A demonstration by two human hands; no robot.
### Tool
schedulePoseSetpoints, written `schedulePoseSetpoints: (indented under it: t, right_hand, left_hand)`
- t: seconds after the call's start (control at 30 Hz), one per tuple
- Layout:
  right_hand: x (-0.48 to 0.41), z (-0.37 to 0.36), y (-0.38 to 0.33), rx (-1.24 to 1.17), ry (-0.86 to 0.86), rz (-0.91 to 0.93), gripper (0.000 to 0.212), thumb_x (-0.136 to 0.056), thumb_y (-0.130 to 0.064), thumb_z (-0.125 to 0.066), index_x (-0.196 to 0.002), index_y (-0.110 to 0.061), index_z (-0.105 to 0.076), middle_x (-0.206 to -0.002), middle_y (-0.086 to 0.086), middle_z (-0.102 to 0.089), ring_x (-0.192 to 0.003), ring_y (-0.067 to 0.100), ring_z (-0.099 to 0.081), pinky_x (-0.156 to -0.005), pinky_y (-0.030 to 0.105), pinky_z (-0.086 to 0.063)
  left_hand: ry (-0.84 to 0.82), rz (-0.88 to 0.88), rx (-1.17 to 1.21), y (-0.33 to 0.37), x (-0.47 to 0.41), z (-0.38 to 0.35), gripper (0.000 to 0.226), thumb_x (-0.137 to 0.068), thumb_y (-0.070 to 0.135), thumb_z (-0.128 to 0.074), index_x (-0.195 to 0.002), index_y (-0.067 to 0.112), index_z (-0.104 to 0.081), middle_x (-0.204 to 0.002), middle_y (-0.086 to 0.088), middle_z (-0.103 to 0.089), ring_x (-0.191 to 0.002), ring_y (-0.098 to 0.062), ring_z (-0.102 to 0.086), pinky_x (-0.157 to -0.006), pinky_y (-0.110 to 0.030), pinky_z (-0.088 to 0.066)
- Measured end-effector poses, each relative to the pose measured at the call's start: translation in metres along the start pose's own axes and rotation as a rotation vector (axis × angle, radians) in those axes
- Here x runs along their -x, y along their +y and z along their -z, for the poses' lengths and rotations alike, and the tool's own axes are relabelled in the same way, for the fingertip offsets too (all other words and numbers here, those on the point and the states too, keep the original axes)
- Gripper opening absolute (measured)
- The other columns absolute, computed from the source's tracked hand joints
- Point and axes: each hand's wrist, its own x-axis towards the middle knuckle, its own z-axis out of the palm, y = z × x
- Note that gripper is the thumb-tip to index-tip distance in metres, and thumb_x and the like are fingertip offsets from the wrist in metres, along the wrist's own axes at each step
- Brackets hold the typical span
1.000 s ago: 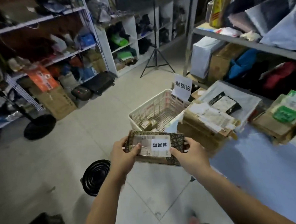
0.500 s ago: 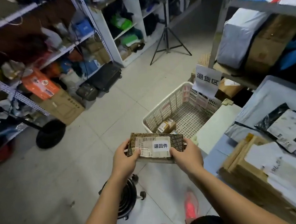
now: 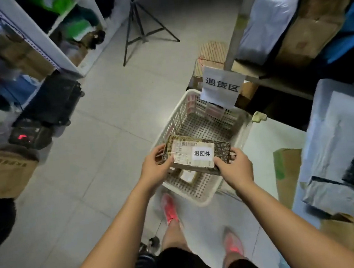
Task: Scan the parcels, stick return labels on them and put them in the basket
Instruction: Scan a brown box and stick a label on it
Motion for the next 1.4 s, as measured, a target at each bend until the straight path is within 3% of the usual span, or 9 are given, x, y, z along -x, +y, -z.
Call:
schedulePoseSetpoints:
  t: [0.1,0.3,0.43,0.67,0.77,0.9,1.07,1.27,1.4]
  right_hand:
    - [-0.059,-0.03,0.006,-0.022,0.088,-0.099,0.058,-0.083,-0.028,-0.075,-0.135,-0.014,-0.054,-0.123,0.005,-0.068,-0.106,0.019,-0.063,-0.087,0.025,-0.044]
    - [-0.184,-0.104,0.062,-0.034,0.191,-0.264,0.057,-0.087,-0.026,-0.073,-0.137,-0.012,-0.051,-0.129,0.008,-0.064,-0.116,0.025,-0.061,-0.101,0.033,-0.046]
    - [-0.265,-0.169,0.126,-0.018,0.228,-0.324,0.048,-0.088,-0.023,-0.072,-0.13,-0.014,-0.052,-0.12,0.007,-0.068,-0.103,0.025,-0.063,-0.085,0.026,-0.043]
    - [-0.378,-0.257,0.247,0.11,0.176,-0.418,0.059,-0.091,-0.021,-0.068,-0.142,-0.004,-0.042,-0.136,0.015,-0.058,-0.126,0.034,-0.054,-0.106,0.039,-0.043]
    - [-0.401,-0.278,0.282,0.133,0.152,-0.471,0.057,-0.09,-0.019,-0.069,-0.14,-0.005,-0.044,-0.134,0.016,-0.059,-0.123,0.036,-0.056,-0.105,0.041,-0.044]
    - [-0.419,-0.301,0.31,0.161,0.142,-0.52,0.061,-0.089,-0.02,-0.071,-0.142,-0.007,-0.042,-0.13,0.017,-0.061,-0.12,0.037,-0.057,-0.1,0.042,-0.048]
    - [-0.436,-0.315,0.331,0.182,0.106,-0.537,0.065,-0.087,-0.024,-0.076,-0.14,-0.005,-0.043,-0.128,0.019,-0.061,-0.119,0.037,-0.058,-0.098,0.042,-0.05]
    - [-0.425,-0.312,0.321,0.292,0.083,-0.463,0.073,-0.089,-0.028,-0.073,-0.147,-0.007,-0.035,-0.134,0.02,-0.056,-0.122,0.037,-0.054,-0.099,0.044,-0.048]
    - [-0.398,-0.287,0.275,0.396,-0.013,-0.256,0.072,-0.09,-0.026,-0.07,-0.15,-0.013,-0.033,-0.146,0.012,-0.045,-0.131,0.031,-0.047,-0.107,0.042,-0.043]
  left_hand:
    - [-0.126,-0.018,-0.076,-0.016,-0.08,-0.017,0.052,-0.088,0.026,-0.073,-0.136,0.026,-0.054,-0.128,0.01,-0.059,-0.115,-0.013,-0.057,-0.102,-0.041,-0.049]
    - [-0.272,-0.017,-0.219,-0.089,-0.226,-0.075,0.048,-0.085,0.022,-0.075,-0.129,0.025,-0.058,-0.118,0.011,-0.064,-0.107,-0.009,-0.06,-0.099,-0.04,-0.051]
    - [-0.323,-0.024,-0.329,-0.163,-0.306,-0.13,0.051,-0.085,0.02,-0.075,-0.133,0.019,-0.057,-0.121,0.004,-0.066,-0.109,-0.012,-0.061,-0.099,-0.039,-0.051]
    - [-0.367,0.038,-0.469,-0.295,-0.402,-0.21,0.059,-0.083,0.017,-0.078,-0.137,0.018,-0.053,-0.128,0.004,-0.062,-0.102,-0.002,-0.05,-0.089,-0.019,-0.04]
    - [-0.379,0.063,-0.503,-0.331,-0.419,-0.23,0.059,-0.083,0.015,-0.077,-0.137,0.016,-0.053,-0.127,0.003,-0.062,-0.109,-0.009,-0.057,-0.09,-0.018,-0.044]
    - [-0.358,0.005,-0.578,-0.366,-0.431,-0.246,0.047,-0.082,0.009,-0.076,-0.125,0.018,-0.061,-0.118,0.004,-0.066,-0.1,-0.006,-0.059,-0.07,0.004,-0.034]
    - [-0.382,-0.064,-0.688,-0.386,-0.446,-0.256,0.043,-0.082,0.015,-0.078,-0.122,0.018,-0.063,-0.119,0.0,-0.066,-0.11,-0.018,-0.06,-0.091,-0.025,-0.046]
    - [-0.335,-0.106,-0.719,-0.38,-0.437,-0.249,0.048,-0.083,0.022,-0.077,-0.127,0.016,-0.059,-0.117,0.0,-0.065,-0.103,-0.013,-0.059,-0.083,-0.021,-0.042]
    - [-0.345,-0.171,-0.835,-0.333,-0.417,-0.223,0.061,-0.089,0.037,-0.068,-0.143,0.017,-0.046,-0.13,-0.004,-0.057,-0.119,-0.024,-0.054,-0.089,-0.03,-0.044]
